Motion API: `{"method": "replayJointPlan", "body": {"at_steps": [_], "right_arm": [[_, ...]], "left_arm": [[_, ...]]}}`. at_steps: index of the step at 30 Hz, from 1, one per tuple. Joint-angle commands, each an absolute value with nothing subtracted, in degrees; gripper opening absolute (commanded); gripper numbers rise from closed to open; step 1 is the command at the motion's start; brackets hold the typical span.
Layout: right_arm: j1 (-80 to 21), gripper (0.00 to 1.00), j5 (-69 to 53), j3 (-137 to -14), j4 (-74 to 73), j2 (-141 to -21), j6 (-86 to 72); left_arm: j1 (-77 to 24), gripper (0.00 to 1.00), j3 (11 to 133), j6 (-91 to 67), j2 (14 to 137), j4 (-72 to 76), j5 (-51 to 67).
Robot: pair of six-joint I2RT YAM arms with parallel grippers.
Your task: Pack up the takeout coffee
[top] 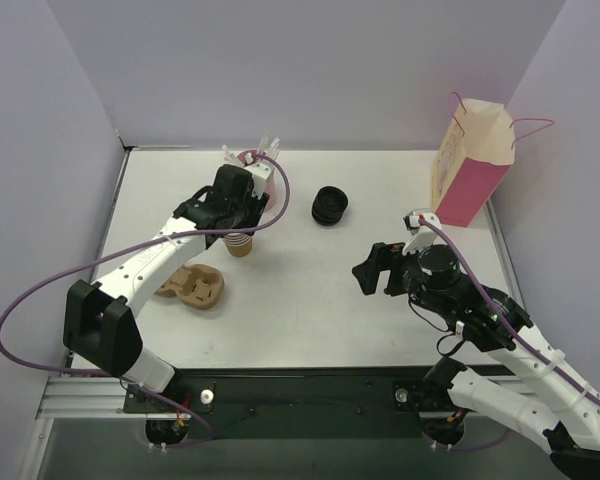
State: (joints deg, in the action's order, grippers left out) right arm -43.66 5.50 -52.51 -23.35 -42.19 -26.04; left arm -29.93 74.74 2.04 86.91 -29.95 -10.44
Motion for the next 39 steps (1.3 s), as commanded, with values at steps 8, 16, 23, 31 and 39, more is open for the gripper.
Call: {"method": "replayJointPlan", "body": {"at_steps": [8,16,23,31,39], "right_arm": [[-44.1,0.83,4.8,-51.7,-21.4,-40.9,-25.0],[-44.1,0.83,4.9,-51.6,-21.4,-40.6,-25.0],[-44.2,0.83,5.0,-51.9,-21.5,-40.4,-25.0],[-44.1,0.82,5.4,-51.3,-21.6,-40.3,-25.0],[-44.1,0.82,5.5,-51.5,-21.8,-40.2,-24.8]], "left_arm": [[-29.5,0.47,77.1,3.0,90.1,-29.4,-9.4],[-29.5,0.43,77.1,3.1,91.1,-29.1,-9.2],[-29.5,0.35,76.8,3.2,91.9,-29.5,-9.1],[-29.5,0.11,77.3,3.3,91.6,-29.7,-9.9],[-29.8,0.0,80.9,3.6,92.0,-33.3,-14.3]]}}
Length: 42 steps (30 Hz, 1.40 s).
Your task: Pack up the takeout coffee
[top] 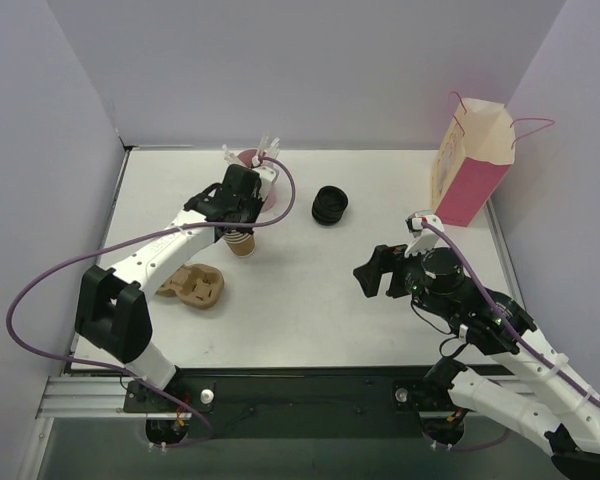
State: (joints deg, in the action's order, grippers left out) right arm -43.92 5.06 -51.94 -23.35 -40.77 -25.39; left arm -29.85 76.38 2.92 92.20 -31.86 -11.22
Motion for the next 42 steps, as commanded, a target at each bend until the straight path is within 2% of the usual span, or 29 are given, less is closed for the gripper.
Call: {"method": "replayJointPlan", "body": {"at_steps": [1,8,12,15,19,22,25,28,31,33,35,38,40,42], "right_arm": [[-44.2,0.82,5.5,-51.5,-21.8,-40.3,-24.8],[-44.2,0.82,5.5,-52.0,-21.9,-40.8,-24.7],[-44.2,0.82,5.3,-52.3,-21.9,-41.1,-24.6],[-44.2,0.82,5.1,-52.6,-22.0,-41.3,-24.7],[-44.1,0.82,4.7,-53.0,-22.0,-41.3,-24.9],[-44.2,0.82,4.7,-53.2,-22.0,-41.3,-25.0],[-44.2,0.82,4.5,-53.2,-22.0,-41.2,-25.2],[-44.2,0.82,4.6,-52.7,-22.0,-40.9,-25.4],[-44.1,0.82,4.6,-52.5,-22.1,-40.8,-25.2],[-44.2,0.82,4.7,-52.3,-22.1,-40.7,-25.0],[-44.2,0.82,5.3,-52.2,-22.1,-41.0,-25.1],[-44.2,0.82,6.1,-51.7,-20.4,-41.7,-27.4],[-44.1,0.82,6.4,-48.9,-16.9,-42.6,-30.0],[-44.1,0.81,5.7,-46.2,-9.7,-44.5,-33.4]], "left_arm": [[-29.8,0.0,81.1,3.6,91.7,-33.5,-14.8],[-31.1,0.0,81.2,4.0,89.6,-33.6,-21.4],[-33.7,0.0,80.2,4.5,89.6,-32.3,-32.3],[-35.0,0.0,80.5,2.2,90.4,-32.6,-35.6],[-32.0,0.0,80.5,-2.1,87.2,-31.0,-22.9],[-34.7,0.0,83.3,-0.9,91.3,-35.0,-35.8],[-33.6,0.0,85.7,-3.2,94.2,-38.5,-36.9],[-30.3,0.0,83.5,-6.1,92.2,-35.9,-24.5],[-34.5,0.0,85.1,-4.4,94.1,-38.5,-40.4],[-32.4,0.0,87.9,-6.4,94.7,-40.6,-33.9],[-29.5,0.0,85.8,-7.4,92.4,-37.2,-18.7],[-33.7,0.0,86.8,-6.2,92.5,-38.7,-31.1],[-32.4,0.0,88.5,-7.3,94.0,-41.1,-25.3],[-32.4,0.0,85.2,-7.3,91.9,-37.9,-22.0]]}}
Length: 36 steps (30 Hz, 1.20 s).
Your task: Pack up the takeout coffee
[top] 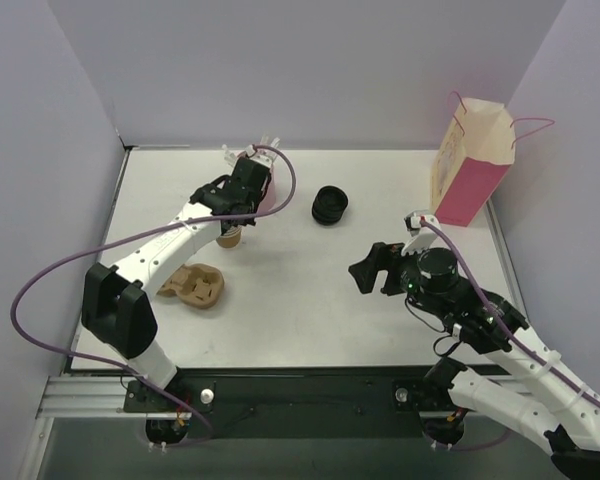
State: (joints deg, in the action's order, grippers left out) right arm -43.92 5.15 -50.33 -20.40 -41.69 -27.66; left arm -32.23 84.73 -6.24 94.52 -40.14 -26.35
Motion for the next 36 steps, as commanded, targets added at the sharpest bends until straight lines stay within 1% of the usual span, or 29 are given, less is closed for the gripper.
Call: {"method": "replayJointPlan", "body": {"at_steps": [1,4,7,9,10,13,16,22,26,30,36], "right_arm": [[-44.0,0.81,5.2,-45.5,-7.4,-45.6,-34.2],[-42.7,0.79,3.5,-45.4,3.3,-51.7,-37.4],[-38.9,0.75,-2.5,-47.2,8.8,-59.4,-42.4],[-37.0,0.74,-8.6,-47.4,12.2,-64.0,-46.0],[-36.6,0.73,-9.7,-47.5,14.4,-65.2,-46.6],[-36.4,0.73,-10.3,-47.7,15.2,-67.4,-45.8],[-36.3,0.73,-9.8,-47.4,13.5,-67.1,-44.6],[-36.3,0.73,-6.7,-47.5,5.8,-61.3,-40.4],[-36.1,0.73,-0.8,-47.5,0.3,-52.9,-36.7],[-36.1,0.73,4.8,-47.5,-8.1,-45.4,-34.5],[-36.0,0.73,14.4,-47.2,-15.7,-32.6,-33.4]], "left_arm": [[-32.7,0.0,83.9,-7.2,91.1,-36.8,-21.8],[-32.2,0.0,78.7,-5.5,87.7,-31.6,-15.7],[-32.3,0.0,75.3,-4.0,85.3,-28.7,-14.9],[-32.3,0.0,75.0,-3.4,85.0,-29.4,-16.8],[-32.3,0.0,75.5,-2.8,85.1,-29.9,-17.6],[-32.4,0.0,76.4,-1.2,85.1,-30.7,-20.7],[-32.4,0.0,79.4,-0.4,85.1,-31.9,-23.3],[-34.5,0.0,86.8,2.3,85.5,-35.2,-26.9],[-37.8,0.0,91.2,1.8,85.5,-38.0,-27.2],[-43.1,0.0,96.1,-0.1,86.7,-41.0,-26.9],[-50.5,0.0,95.9,-7.3,89.1,-42.8,-24.2]]}}
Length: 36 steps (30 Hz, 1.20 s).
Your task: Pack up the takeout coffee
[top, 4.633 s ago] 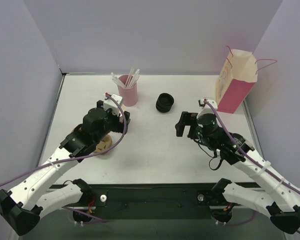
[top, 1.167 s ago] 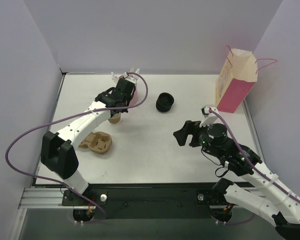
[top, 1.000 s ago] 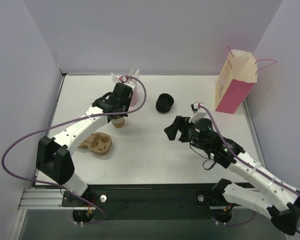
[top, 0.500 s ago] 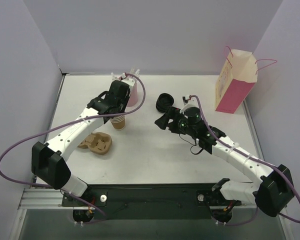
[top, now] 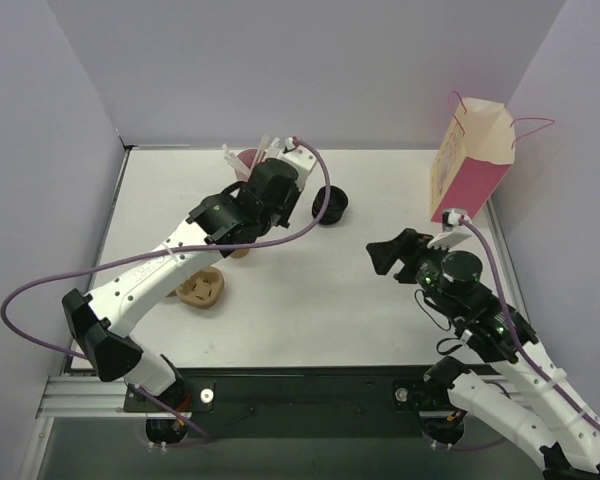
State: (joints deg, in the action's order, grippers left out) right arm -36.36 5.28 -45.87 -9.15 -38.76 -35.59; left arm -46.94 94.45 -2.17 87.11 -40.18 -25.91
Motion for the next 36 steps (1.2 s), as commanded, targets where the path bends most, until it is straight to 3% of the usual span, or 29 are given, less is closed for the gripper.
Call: {"method": "replayJointPlan", "body": {"at_steps": [1,11,23,27,36], "right_arm": [[-36.0,0.73,15.0,-47.3,-16.3,-31.2,-33.1],[-36.0,0.73,18.8,-49.0,-20.5,-24.2,-32.0],[-36.0,0.73,19.0,-48.5,-20.9,-23.7,-31.9],[-36.0,0.73,19.0,-48.7,-21.1,-23.6,-31.8],[-36.0,0.73,18.5,-49.3,-21.0,-25.0,-32.1]], "left_arm": [[-52.7,0.0,94.8,-7.8,90.2,-42.1,-24.0],[-60.5,0.0,88.4,-12.4,99.0,-35.9,-22.6],[-61.4,0.0,87.5,-14.9,105.7,-33.7,-21.1],[-61.3,0.15,87.5,-15.3,105.8,-33.6,-20.2],[-61.3,0.39,90.8,-15.5,102.7,-35.8,-19.8]]}}
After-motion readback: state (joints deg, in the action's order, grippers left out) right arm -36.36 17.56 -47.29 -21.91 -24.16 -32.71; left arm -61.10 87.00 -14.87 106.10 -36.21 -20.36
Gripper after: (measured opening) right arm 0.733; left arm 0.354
